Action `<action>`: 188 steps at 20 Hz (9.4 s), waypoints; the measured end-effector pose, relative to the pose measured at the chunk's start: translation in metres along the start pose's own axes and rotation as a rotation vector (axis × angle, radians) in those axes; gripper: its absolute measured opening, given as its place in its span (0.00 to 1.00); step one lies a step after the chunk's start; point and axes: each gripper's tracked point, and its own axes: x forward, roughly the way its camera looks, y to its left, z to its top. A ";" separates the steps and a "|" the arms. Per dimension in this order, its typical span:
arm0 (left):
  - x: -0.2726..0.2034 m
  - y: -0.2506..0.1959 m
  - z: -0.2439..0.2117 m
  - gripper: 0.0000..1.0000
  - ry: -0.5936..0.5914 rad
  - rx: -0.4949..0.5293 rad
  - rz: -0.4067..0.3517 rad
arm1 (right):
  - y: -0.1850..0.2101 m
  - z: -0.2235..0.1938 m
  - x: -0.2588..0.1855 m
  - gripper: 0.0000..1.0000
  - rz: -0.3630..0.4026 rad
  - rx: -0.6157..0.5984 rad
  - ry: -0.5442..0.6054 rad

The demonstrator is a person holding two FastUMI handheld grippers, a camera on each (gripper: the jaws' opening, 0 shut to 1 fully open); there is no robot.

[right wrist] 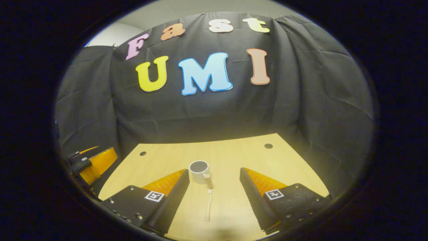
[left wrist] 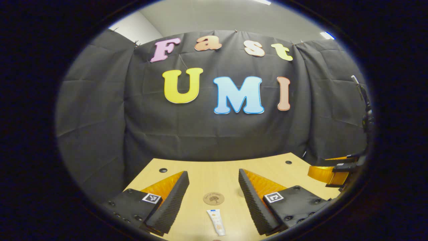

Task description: Put the toothbrush and toothpaste on the desktop into the cup, then pick up the cup and place it on the coaster on the desktop.

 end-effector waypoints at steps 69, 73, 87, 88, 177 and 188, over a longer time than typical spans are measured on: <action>0.080 0.026 -0.353 0.28 1.092 -0.051 0.084 | -0.008 -0.252 0.139 0.02 -0.048 0.090 1.032; 0.078 0.025 -0.349 0.27 1.075 -0.078 0.076 | -0.007 -0.251 0.136 0.02 -0.040 0.116 1.030; 0.091 0.022 -0.294 0.27 0.944 -0.042 0.028 | -0.006 -0.117 0.134 0.02 0.010 0.252 0.772; 0.094 0.024 -0.289 0.27 0.937 -0.044 0.028 | -0.003 -0.103 0.138 0.02 0.020 0.265 0.748; 0.220 -0.050 -0.104 0.27 0.626 0.116 -0.163 | -0.150 -0.115 0.132 0.17 -0.213 0.387 0.472; 0.246 -0.081 -0.100 0.27 0.553 0.092 -0.198 | -0.174 -0.124 0.116 0.17 -0.265 0.425 0.484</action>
